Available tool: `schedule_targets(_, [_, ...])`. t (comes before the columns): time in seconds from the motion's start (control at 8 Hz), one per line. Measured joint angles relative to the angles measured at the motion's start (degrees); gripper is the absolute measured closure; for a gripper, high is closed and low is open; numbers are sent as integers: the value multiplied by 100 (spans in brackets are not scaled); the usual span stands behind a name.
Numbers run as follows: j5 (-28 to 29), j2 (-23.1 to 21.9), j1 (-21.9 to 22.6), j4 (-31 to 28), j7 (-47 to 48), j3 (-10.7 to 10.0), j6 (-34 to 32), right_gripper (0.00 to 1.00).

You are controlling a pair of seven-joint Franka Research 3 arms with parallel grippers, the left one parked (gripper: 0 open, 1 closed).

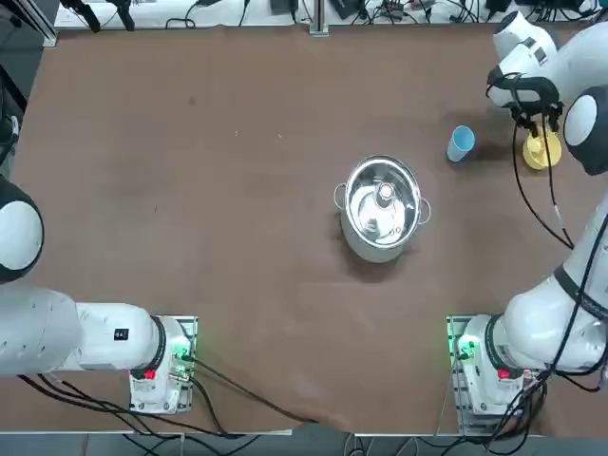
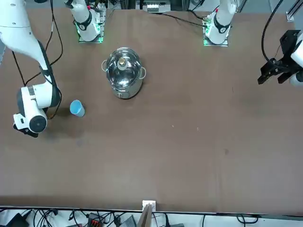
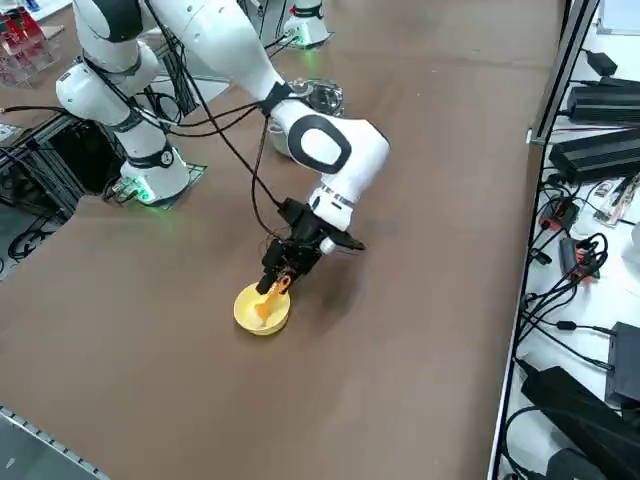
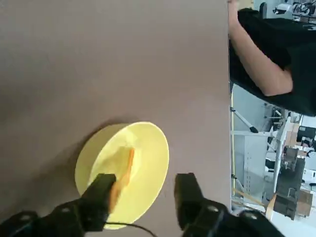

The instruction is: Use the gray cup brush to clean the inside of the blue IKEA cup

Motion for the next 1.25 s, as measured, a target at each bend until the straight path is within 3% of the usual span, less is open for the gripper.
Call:
schedule_targets(0.12, [40,10,7,150,-28,25,6,4])
schedule_targets(0.25, [277,9,19,313,-133,79,7,0])
schedule_targets(0.62, [1571,-32,66,907,-1076,156,-249,0])
schedule_targets(1.25, [2643,-670,63,1842,-2801,189,-1375,0])
